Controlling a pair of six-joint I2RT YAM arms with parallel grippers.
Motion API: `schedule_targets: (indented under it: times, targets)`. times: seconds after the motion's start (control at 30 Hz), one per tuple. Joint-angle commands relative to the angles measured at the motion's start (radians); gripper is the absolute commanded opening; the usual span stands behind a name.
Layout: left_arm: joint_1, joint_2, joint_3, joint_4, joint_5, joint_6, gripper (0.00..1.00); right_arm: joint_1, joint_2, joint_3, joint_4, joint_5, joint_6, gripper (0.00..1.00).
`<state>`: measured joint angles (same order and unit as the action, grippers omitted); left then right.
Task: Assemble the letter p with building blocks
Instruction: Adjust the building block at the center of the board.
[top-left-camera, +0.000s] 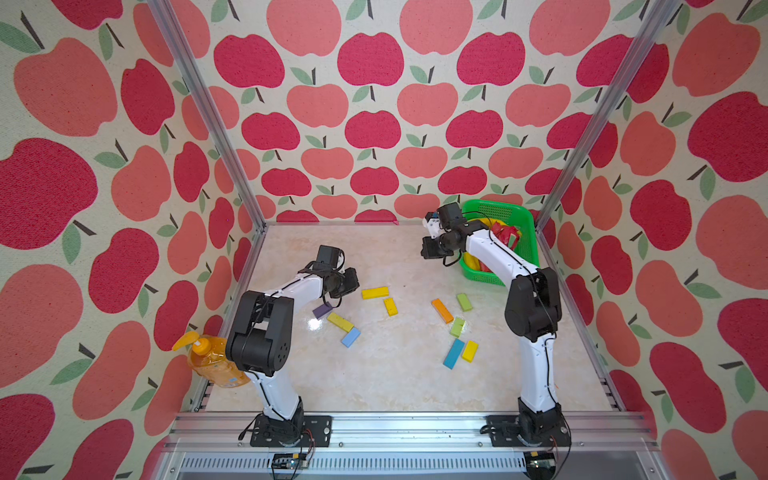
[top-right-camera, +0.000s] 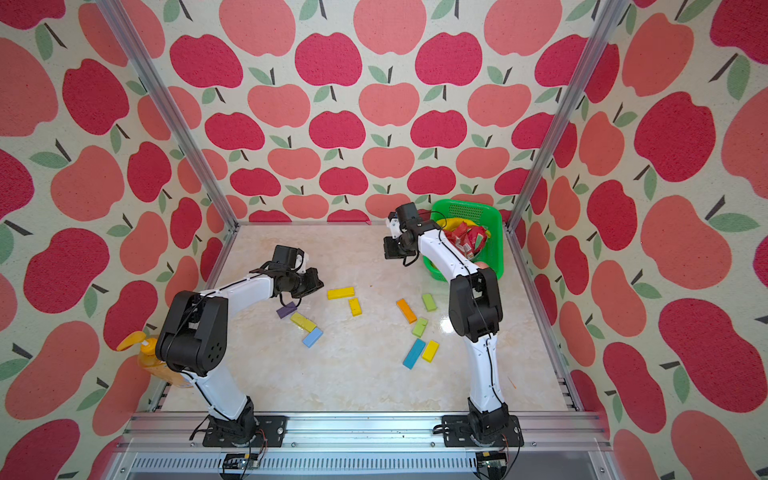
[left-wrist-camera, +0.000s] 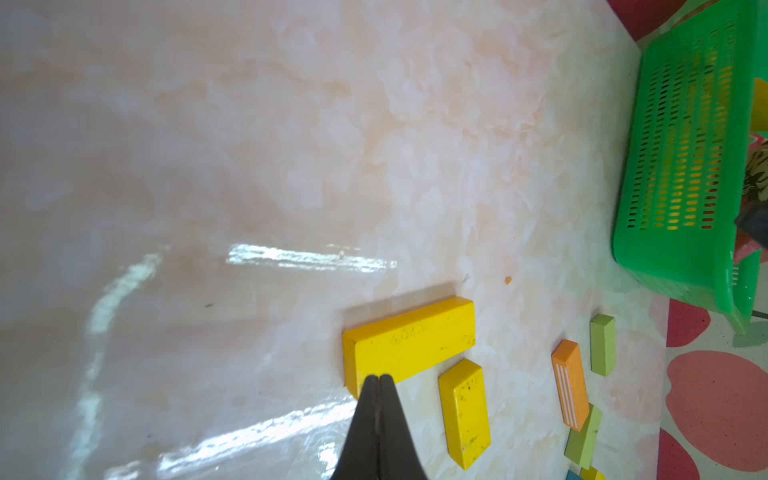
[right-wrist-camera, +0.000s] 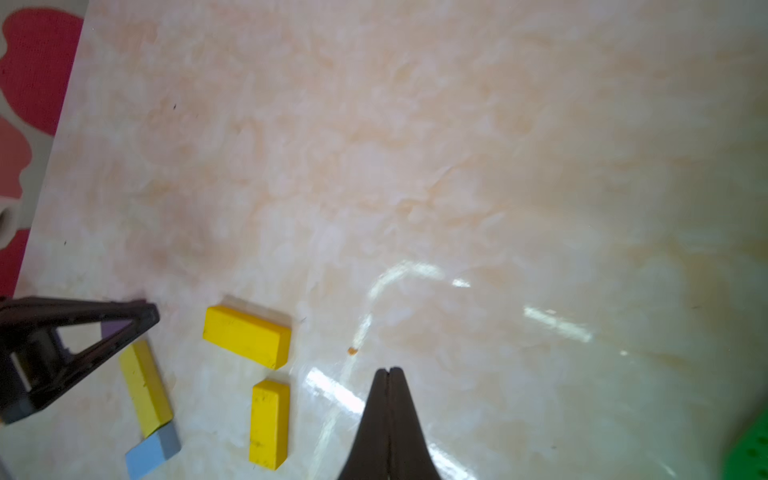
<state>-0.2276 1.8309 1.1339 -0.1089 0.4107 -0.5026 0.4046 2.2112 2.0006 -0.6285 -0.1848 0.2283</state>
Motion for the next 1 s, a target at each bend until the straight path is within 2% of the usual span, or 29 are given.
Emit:
schedule_targets:
  times: [0.0,0.03,0.1,0.2,0.37,0.53,0.77,0.97]
  targets:
    - [-0.016,0.169,0.14,0.129,0.042,0.014,0.17,-0.018,0.16,0.103,0.061,0.064,-0.006,0.0]
    - [-0.019,0.216,0.181,0.138,0.057,-0.001,0.21,-0.018,0.202,0.146,0.054,0.037,0.013,0.0]
    - [-0.03,0.289,0.222,0.185,0.016,-0.05,0.27,-0.02,0.282,0.233,0.043,-0.091,0.074,0.0]
    - [-0.033,0.342,0.233,0.225,-0.025,-0.107,0.33,-0.009,0.33,0.304,-0.03,-0.088,0.057,0.0]
    - [-0.028,0.346,0.183,0.266,-0.039,-0.152,0.37,-0.002,0.262,0.157,0.07,-0.099,0.071,0.0]
    - [0.01,0.337,0.104,0.306,0.048,-0.212,0.35,0.027,0.267,0.157,0.029,-0.098,0.077,0.0]
    - [0.04,0.229,-0.034,0.3,0.08,-0.214,0.34,0.074,0.173,-0.023,0.11,-0.096,0.132,0.0]
    - [0.045,0.151,-0.129,0.296,0.066,-0.213,0.34,0.108,0.136,-0.074,0.134,-0.063,0.142,0.0]
